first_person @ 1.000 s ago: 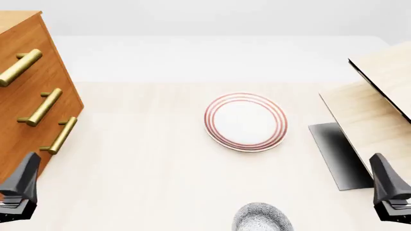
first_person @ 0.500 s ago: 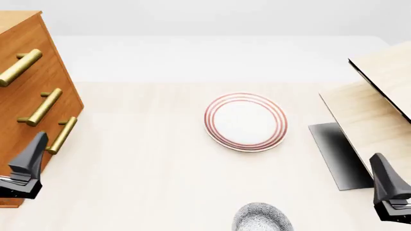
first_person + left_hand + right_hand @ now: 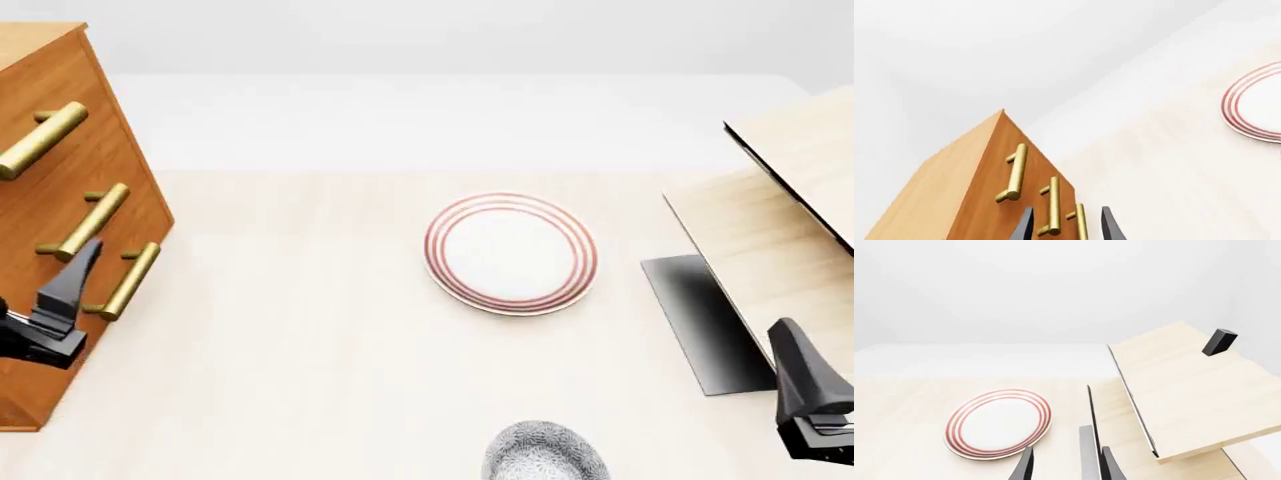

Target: Open the top drawer of the cabinet and put the bowl in it.

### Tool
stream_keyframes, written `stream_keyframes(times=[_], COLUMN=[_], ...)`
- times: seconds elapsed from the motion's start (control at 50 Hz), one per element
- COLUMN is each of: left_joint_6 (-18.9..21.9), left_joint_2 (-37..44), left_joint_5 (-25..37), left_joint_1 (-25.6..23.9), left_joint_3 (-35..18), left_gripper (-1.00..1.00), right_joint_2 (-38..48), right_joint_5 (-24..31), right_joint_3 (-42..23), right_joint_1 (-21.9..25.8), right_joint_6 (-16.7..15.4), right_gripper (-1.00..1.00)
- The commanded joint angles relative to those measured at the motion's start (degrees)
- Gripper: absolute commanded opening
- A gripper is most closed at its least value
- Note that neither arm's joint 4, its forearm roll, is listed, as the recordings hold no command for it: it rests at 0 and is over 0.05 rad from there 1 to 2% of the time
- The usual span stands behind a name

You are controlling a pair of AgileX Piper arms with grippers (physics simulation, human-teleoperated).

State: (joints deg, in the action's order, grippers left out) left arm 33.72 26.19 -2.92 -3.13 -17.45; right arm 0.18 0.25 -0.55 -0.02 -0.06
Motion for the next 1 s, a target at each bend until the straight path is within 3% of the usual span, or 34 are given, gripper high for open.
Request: stream_keyframes(times=[0.02,0.04,0.12,0.18,0.24,0.3,0.36,0.4,0.46,0.56,0.8,0.86,1.0], left_joint_6=[10.08,12.81,15.0,19.75,21.44,26.53,27.6,31.82,32.05,39.13,43.5,46.8,46.23], left_joint_2=[3.34,3.54,5.13,6.21,7.61,9.05,10.52,11.22,11.77,14.74,16.88,18.56,18.86], left_joint_5=[2.28,1.98,1.36,-1.05,-1.94,-5.78,-6.21,-9.48,-8.58,-15.03,-18.72,-24.04,-24.42], left_joint_1=[0.18,0.85,0.29,0.48,0.34,0.62,0.51,1.46,1.26,2.48,4.73,6.18,7.47], left_joint_3=[-3.62,-3.45,-3.98,-2.63,-2.98,-0.34,-1.24,0.73,-1.34,2.29,2.33,4.59,3.22], left_gripper=[1.0,1.0,1.0,1.0,1.0,1.0,1.0,1.0,1.0,1.0,1.0,1.0,1.0], right_joint_2=[-0.02,-0.01,-0.01,-0.02,-0.02,-0.02,-0.01,-0.01,-0.01,-0.01,-0.01,-0.02,-0.02], right_joint_5=[-0.07,-0.06,-0.06,-0.07,-0.07,-0.07,-0.06,-0.06,-0.06,-0.06,-0.06,-0.07,-0.07], right_joint_3=[0.11,0.1,0.1,0.11,0.11,0.1,0.1,0.1,0.1,0.1,0.1,0.1,0.11], right_joint_1=[0.01,0.0,0.01,0.02,0.0,0.0,0.0,0.01,0.01,0.02,0.01,0.01,0.01], right_joint_6=[0.0,0.0,0.0,0.0,0.0,-0.01,0.0,0.0,0.0,-0.01,0.0,0.0,0.01], right_gripper=[1.0,1.0,1.0,1.0,1.0,1.0,1.0,1.0,1.0,1.0,1.0,1.0,1.0])
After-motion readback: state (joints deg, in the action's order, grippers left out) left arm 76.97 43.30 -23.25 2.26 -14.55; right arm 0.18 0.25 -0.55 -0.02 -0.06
